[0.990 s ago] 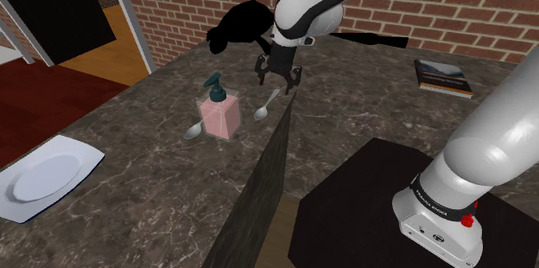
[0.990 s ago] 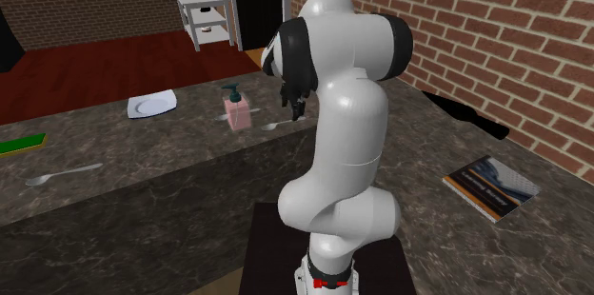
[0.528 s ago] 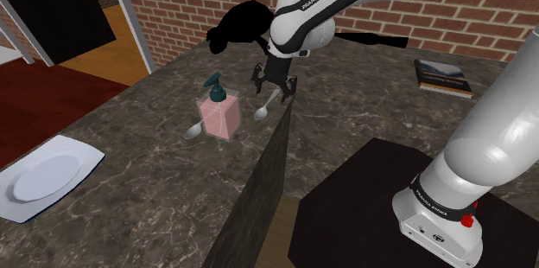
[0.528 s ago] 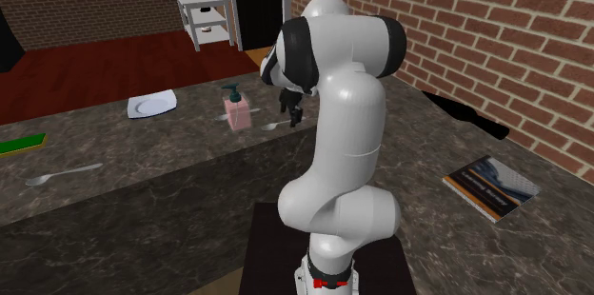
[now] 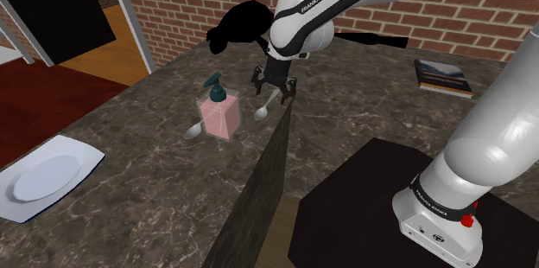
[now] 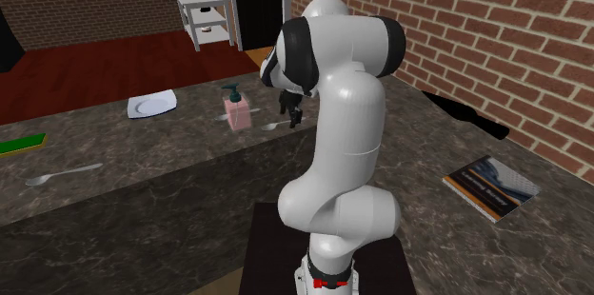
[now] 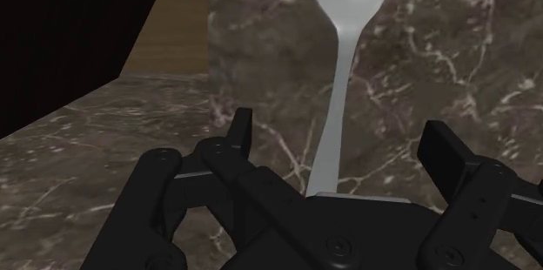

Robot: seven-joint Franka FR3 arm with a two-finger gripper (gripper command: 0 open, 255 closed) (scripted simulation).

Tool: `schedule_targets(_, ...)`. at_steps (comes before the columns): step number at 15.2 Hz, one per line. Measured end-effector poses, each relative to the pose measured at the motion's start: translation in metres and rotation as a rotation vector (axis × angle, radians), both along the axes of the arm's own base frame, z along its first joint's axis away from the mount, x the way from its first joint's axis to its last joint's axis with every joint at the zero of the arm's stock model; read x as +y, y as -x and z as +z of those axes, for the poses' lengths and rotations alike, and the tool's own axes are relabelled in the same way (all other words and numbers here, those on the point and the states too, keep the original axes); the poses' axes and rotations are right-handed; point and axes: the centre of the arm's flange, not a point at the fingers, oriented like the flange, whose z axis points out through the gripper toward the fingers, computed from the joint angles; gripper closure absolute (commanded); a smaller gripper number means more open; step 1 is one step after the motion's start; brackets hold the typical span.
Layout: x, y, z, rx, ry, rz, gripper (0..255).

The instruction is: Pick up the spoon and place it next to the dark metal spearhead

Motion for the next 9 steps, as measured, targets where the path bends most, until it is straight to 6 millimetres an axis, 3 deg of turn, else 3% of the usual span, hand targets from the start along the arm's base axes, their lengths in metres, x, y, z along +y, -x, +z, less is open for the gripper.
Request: schedule_targets(9, -0.0002, 0.0004, 0.0008, 0.0, 0.0, -0.001, 255)
